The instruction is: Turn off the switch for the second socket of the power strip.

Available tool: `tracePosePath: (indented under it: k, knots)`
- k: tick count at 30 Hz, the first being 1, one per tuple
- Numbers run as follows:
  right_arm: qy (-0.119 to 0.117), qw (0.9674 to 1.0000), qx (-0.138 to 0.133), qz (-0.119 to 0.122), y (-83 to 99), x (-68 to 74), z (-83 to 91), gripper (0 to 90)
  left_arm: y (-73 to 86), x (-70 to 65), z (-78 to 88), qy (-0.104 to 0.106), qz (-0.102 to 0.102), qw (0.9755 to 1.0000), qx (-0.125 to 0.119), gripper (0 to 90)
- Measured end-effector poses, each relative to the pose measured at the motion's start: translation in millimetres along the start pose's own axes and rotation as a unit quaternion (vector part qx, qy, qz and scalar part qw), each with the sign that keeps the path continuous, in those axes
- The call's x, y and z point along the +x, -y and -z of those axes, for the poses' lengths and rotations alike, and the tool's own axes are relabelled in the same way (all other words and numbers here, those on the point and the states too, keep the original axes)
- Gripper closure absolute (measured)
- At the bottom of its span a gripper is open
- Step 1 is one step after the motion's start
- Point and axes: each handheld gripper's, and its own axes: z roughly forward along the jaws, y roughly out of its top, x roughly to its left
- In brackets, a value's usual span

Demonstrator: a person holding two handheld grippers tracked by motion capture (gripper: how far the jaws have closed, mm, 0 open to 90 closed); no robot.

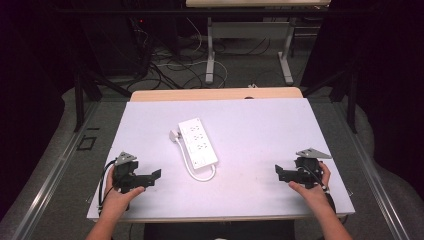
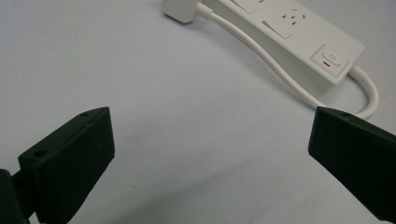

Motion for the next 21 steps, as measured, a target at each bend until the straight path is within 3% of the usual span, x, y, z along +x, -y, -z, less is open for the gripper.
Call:
tracePosePath:
  k: [11, 21]
  knots:
    - [-0.010, 0.9994, 0.033, -0.002, -0.2, 8.9, -1.4, 0.0, -2.0, -0.4, 1.1, -0.001, -0.007, 0.9999, 0.015, 0.3]
    - [-0.028, 0.9990, 0.035, -0.002, -1.3, 17.8, 0.4, 0.0, -3.2, -8.9, 2.1, 0.000, -0.008, 0.9997, 0.021, 0.4]
